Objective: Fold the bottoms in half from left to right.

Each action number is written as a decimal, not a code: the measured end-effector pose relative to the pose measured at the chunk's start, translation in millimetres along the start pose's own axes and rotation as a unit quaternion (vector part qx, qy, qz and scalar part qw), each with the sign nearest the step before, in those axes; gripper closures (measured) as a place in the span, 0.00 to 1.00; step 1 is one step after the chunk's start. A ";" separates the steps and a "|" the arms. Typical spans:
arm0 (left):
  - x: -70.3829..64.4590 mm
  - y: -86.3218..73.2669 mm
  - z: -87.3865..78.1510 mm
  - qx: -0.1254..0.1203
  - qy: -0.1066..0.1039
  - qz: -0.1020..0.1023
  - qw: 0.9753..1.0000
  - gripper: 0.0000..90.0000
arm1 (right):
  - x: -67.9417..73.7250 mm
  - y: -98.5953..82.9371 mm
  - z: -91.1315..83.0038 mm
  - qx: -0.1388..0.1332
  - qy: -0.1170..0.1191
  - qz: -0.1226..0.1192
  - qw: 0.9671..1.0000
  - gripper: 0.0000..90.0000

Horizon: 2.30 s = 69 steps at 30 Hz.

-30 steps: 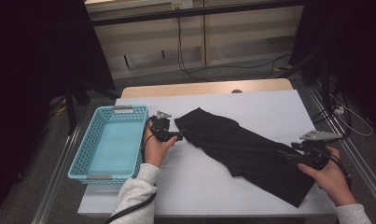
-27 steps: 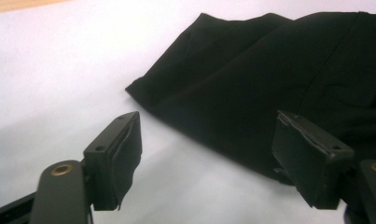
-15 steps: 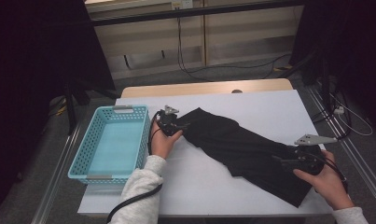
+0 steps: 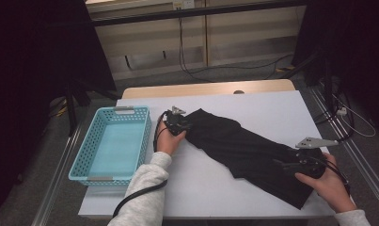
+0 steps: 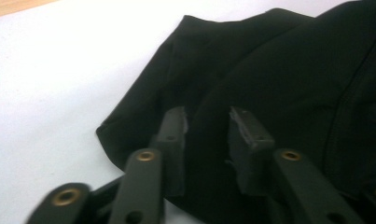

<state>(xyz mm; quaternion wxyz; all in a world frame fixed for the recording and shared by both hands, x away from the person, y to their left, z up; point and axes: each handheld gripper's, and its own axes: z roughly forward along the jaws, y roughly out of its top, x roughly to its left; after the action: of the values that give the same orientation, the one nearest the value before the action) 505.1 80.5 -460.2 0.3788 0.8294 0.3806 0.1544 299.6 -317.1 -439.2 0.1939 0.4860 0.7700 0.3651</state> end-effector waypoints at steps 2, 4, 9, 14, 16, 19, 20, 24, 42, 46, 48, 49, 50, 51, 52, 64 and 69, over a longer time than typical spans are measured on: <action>-2.9 3.8 0.0 0.014 0.002 0.000 1.000 0.92 | 0.8 0.3 -0.6 -0.002 0.002 0.001 1.000 0.31; -3.9 5.6 -0.5 0.019 0.005 -0.006 1.000 0.95 | 1.4 0.1 -0.9 -0.001 0.002 0.001 1.000 0.31; 7.7 6.5 -6.1 0.021 0.013 -0.042 0.999 0.96 | 4.2 -2.5 -1.3 0.001 0.005 -0.008 1.000 0.31; 14.6 5.7 -10.4 0.012 0.029 -0.050 0.998 0.95 | 13.4 -4.4 -1.1 0.003 0.014 -0.013 1.000 0.31; 16.0 5.3 -10.8 0.021 0.037 -0.054 0.998 0.96 | 19.4 -4.4 0.1 0.005 0.020 -0.020 1.000 0.31; 17.7 5.2 -12.3 0.014 0.045 -0.052 0.998 0.72 | 28.7 -4.6 0.6 0.005 0.025 -0.027 0.999 0.30; 17.7 5.1 -13.7 0.015 0.043 -0.066 0.997 0.59 | 31.8 -5.0 0.7 0.005 0.029 -0.029 0.999 0.30; 14.7 3.3 -22.8 0.017 0.029 -0.066 0.997 0.42 | 42.7 -8.3 1.8 0.010 0.045 -0.030 0.998 0.35; 1.3 -9.6 -42.4 0.016 0.032 -0.060 0.998 0.20 | 69.9 -23.9 1.7 0.040 0.088 -0.088 0.991 0.70; 0.1 -10.8 -41.7 0.016 0.028 -0.064 0.997 0.20 | 70.4 -23.9 1.3 0.044 0.096 -0.088 0.991 0.81; -0.9 -10.8 -41.0 0.018 0.028 -0.061 0.998 0.20 | 70.5 -23.9 0.0 0.049 0.105 -0.089 0.989 0.92; -1.4 -10.6 -40.7 0.017 0.027 -0.059 0.998 0.19 | 70.2 -24.1 -0.5 0.050 0.104 -0.086 0.990 0.94; -1.4 -10.6 -40.7 0.017 0.027 -0.059 0.998 0.19 | 70.2 -24.1 -0.5 0.050 0.104 -0.086 0.990 0.94; -1.4 -10.6 -40.6 0.017 0.028 -0.062 0.998 0.19 | 69.3 -24.6 -0.7 0.050 0.106 -0.084 0.990 0.97; -1.4 -10.6 -40.6 0.017 0.028 -0.062 0.998 0.19 | 69.3 -24.6 -0.7 0.050 0.106 -0.084 0.990 0.97; 0.7 -12.1 -40.5 0.021 0.023 -0.063 0.998 0.19 | 67.3 -27.4 -11.6 0.068 0.127 -0.088 0.986 1.00; 1.2 -12.5 -41.8 0.021 0.021 -0.067 0.997 0.19 | 63.8 -26.6 -16.3 0.042 0.130 -0.079 0.987 0.83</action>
<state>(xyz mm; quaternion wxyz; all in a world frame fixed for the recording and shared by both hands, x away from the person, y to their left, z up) 476.7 108.0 -441.8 0.3624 0.8063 0.4467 0.1380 243.9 -273.4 -444.8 0.0998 0.3797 0.8392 0.3763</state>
